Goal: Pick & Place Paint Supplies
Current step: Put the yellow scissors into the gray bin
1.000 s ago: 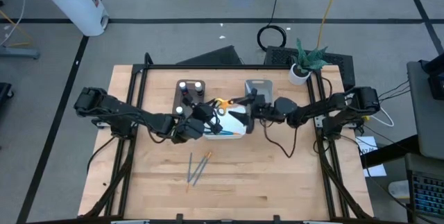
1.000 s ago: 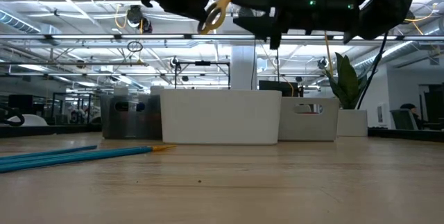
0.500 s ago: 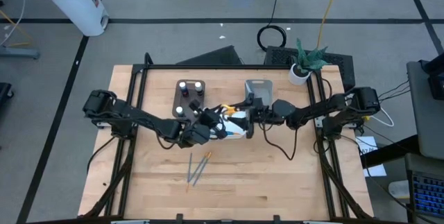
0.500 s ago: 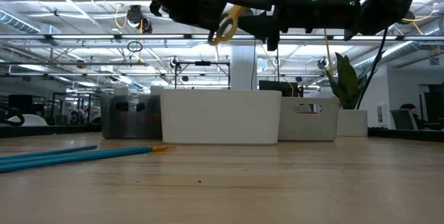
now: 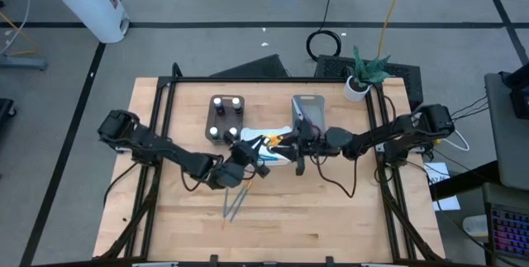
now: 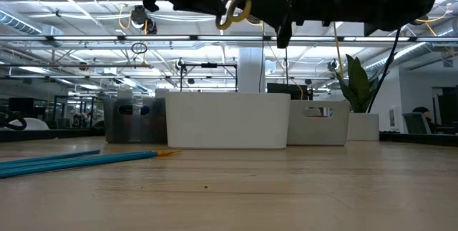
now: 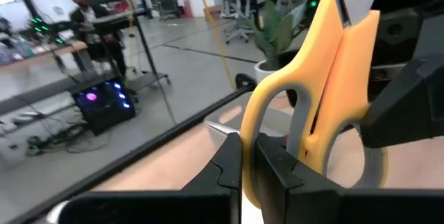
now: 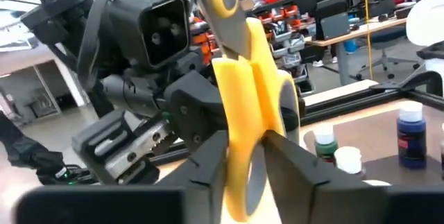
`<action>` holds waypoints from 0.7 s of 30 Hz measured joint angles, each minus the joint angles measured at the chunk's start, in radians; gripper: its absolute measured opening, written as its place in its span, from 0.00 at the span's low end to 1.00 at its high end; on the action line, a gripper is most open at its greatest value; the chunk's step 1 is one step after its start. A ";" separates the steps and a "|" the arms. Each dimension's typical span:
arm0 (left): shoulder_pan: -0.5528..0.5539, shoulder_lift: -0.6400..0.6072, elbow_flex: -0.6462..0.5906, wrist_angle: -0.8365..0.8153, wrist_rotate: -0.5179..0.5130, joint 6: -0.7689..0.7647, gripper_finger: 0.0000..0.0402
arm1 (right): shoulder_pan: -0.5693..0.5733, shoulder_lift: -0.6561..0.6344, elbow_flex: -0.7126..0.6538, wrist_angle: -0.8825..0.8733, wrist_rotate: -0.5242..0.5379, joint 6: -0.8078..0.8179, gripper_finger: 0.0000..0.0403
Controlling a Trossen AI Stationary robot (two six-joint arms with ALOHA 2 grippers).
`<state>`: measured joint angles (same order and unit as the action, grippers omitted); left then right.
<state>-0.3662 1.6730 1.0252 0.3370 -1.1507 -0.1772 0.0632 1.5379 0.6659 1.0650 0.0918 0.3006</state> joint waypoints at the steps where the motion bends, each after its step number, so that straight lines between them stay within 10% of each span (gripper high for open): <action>1: -0.007 0.000 0.000 0.001 0.006 -0.013 0.04 | 0.014 0.000 0.000 0.001 0.008 0.000 0.19; 10: -0.038 -0.002 -0.001 -0.019 0.045 -0.102 0.07 | 0.103 -0.001 -0.004 -0.005 0.142 -0.076 0.05; 21: -0.039 -0.031 -0.001 -0.051 0.209 -0.183 0.45 | 0.140 -0.005 -0.007 -0.050 0.123 -0.079 0.05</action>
<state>-0.4047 1.6416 1.0241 0.2865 -0.9414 -0.3603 0.2035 1.5325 0.6590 1.0149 0.2147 0.2220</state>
